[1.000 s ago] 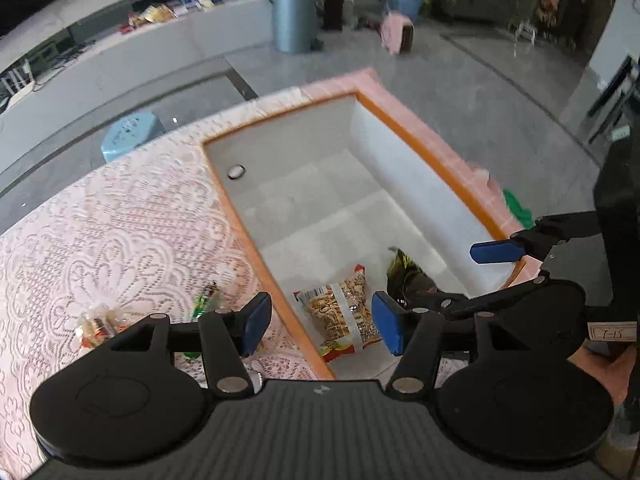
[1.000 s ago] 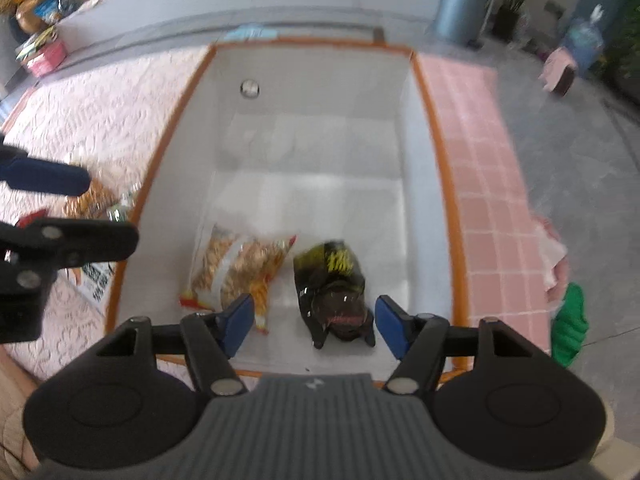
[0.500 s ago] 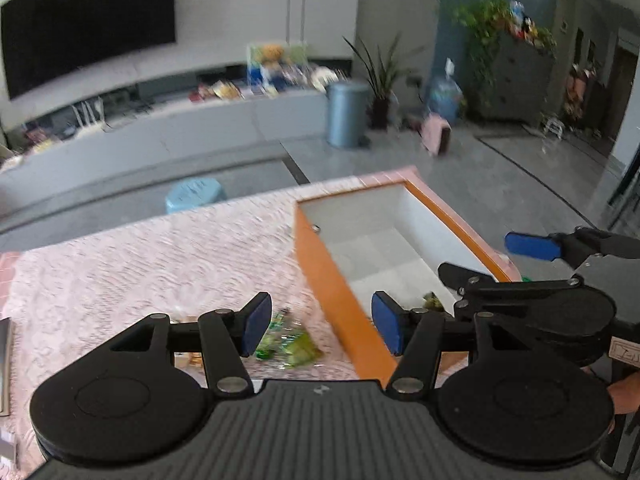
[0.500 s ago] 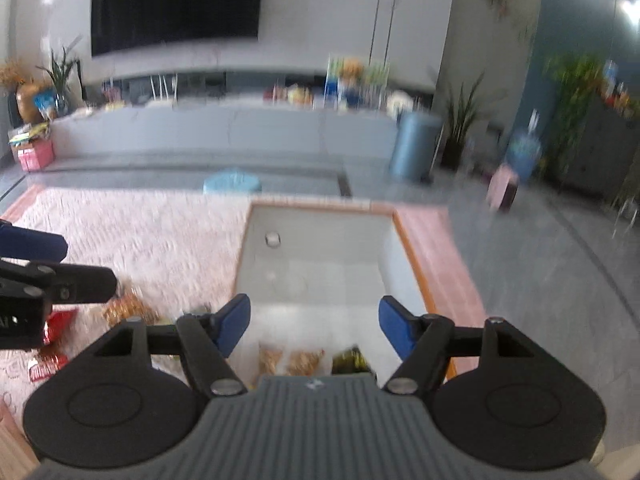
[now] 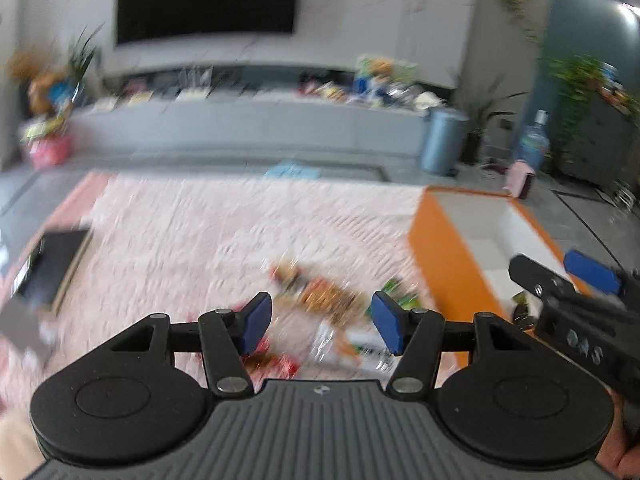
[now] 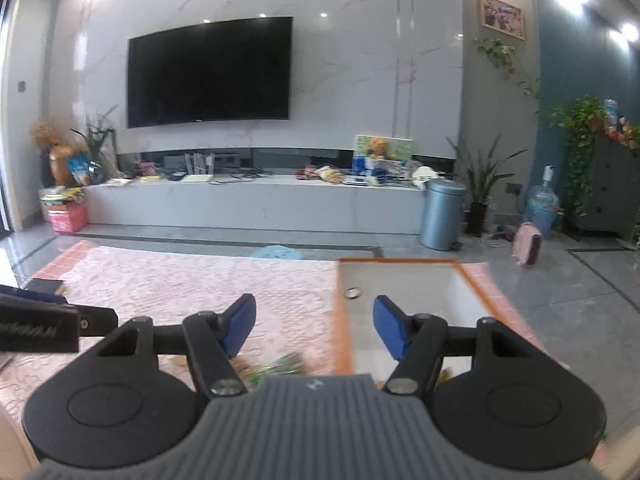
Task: Organize snacks
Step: 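Move both tools back over the snack pile, then grasp the red chip bag with the left tool while the right tool grasps the meat packet, then carry both packets over the orange box and open both tools to release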
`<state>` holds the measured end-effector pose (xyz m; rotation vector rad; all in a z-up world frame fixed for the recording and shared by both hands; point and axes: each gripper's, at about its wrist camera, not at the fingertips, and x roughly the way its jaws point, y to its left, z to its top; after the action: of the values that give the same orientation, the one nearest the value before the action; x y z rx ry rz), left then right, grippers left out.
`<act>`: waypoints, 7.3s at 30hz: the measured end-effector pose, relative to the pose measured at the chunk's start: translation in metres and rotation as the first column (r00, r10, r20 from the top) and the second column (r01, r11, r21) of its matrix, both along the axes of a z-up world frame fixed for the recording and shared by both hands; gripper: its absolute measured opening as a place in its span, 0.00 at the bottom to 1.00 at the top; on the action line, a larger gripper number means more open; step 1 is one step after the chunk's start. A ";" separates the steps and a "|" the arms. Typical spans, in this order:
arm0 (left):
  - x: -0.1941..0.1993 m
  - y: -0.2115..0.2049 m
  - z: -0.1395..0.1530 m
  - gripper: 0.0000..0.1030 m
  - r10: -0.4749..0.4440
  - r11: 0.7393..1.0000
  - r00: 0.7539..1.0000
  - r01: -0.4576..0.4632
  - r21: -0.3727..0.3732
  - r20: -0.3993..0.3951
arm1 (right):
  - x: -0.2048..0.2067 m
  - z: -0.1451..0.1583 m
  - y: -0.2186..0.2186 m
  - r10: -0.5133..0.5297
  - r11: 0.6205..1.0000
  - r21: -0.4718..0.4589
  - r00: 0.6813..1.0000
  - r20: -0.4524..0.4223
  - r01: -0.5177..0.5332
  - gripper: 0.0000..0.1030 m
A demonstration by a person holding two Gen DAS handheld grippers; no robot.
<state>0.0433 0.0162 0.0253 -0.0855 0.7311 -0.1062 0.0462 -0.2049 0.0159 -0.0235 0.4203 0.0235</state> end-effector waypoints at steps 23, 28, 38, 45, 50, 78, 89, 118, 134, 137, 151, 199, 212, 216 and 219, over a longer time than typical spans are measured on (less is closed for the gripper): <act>0.045 0.047 -0.114 0.73 0.171 0.979 0.927 -0.198 -0.050 -0.334 | 0.071 -0.124 0.054 0.180 0.976 -0.059 0.925 -0.336 -0.212 0.60; 0.049 0.055 -0.107 0.79 0.215 0.972 0.930 -0.235 -0.032 -0.297 | 0.085 -0.134 0.056 0.199 0.974 -0.033 0.912 -0.358 -0.226 0.60; 0.085 0.060 -0.093 0.89 0.180 0.983 0.940 -0.178 0.035 -0.288 | 0.107 -0.144 0.067 0.217 0.971 -0.010 0.895 -0.389 -0.239 0.62; 0.113 0.069 -0.113 0.91 0.206 0.975 0.904 -0.222 0.001 -0.375 | 0.114 -0.148 0.066 0.208 0.973 -0.009 0.890 -0.406 -0.232 0.75; 0.120 0.073 -0.122 0.96 0.231 0.972 0.901 -0.232 0.044 -0.368 | 0.126 -0.159 0.064 0.222 0.968 -0.002 0.858 -0.463 -0.251 0.79; 0.085 0.115 -0.088 0.76 0.266 0.953 0.923 -0.295 -0.067 -0.278 | 0.118 -0.135 0.103 0.353 0.926 0.042 0.822 -0.447 -0.375 0.81; 0.054 0.139 -0.077 0.76 0.316 0.930 0.917 -0.351 -0.113 -0.242 | 0.099 -0.142 0.174 0.480 0.846 0.012 0.751 -0.453 -0.534 0.82; 0.042 0.156 -0.070 0.76 0.345 0.912 0.913 -0.381 -0.152 -0.218 | 0.087 -0.160 0.207 0.455 0.796 -0.206 0.786 -0.418 -0.570 0.55; 0.031 0.123 -0.041 0.76 0.318 0.931 0.934 -0.340 -0.129 -0.164 | 0.075 -0.104 0.151 0.417 0.880 -0.102 0.857 -0.304 -0.465 0.41; 0.029 0.111 -0.034 0.76 0.297 0.940 0.943 -0.316 -0.128 -0.148 | 0.071 -0.086 0.132 0.390 0.899 -0.097 0.881 -0.268 -0.427 0.41; 0.034 0.016 0.003 0.76 0.089 0.989 0.995 -0.094 -0.117 -0.047 | 0.057 -0.031 0.025 0.181 0.974 -0.107 0.972 -0.148 -0.197 0.41; 0.182 -0.276 -0.111 0.81 -0.485 0.745 0.797 0.592 0.307 -0.361 | 0.174 -0.114 -0.173 -0.058 0.994 -0.113 0.828 -0.558 -0.006 0.45; 0.176 -0.274 -0.096 0.83 -0.482 0.737 0.815 0.575 0.354 -0.320 | 0.176 -0.114 -0.174 -0.061 0.994 -0.109 0.795 -0.603 -0.006 0.64; 0.169 -0.266 -0.080 0.83 -0.480 0.752 0.833 0.552 0.360 -0.274 | 0.171 -0.106 -0.168 -0.063 0.993 -0.118 0.796 -0.602 -0.011 0.76; 0.162 -0.257 -0.067 0.84 -0.469 0.778 0.850 0.525 0.344 -0.239 | 0.162 -0.095 -0.163 -0.078 0.989 -0.146 0.813 -0.577 -0.009 0.83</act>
<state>0.2055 -0.2409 -0.0412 0.5072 0.8920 -0.4634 0.2087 -0.3684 -0.0787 -0.1536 1.0428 -0.0381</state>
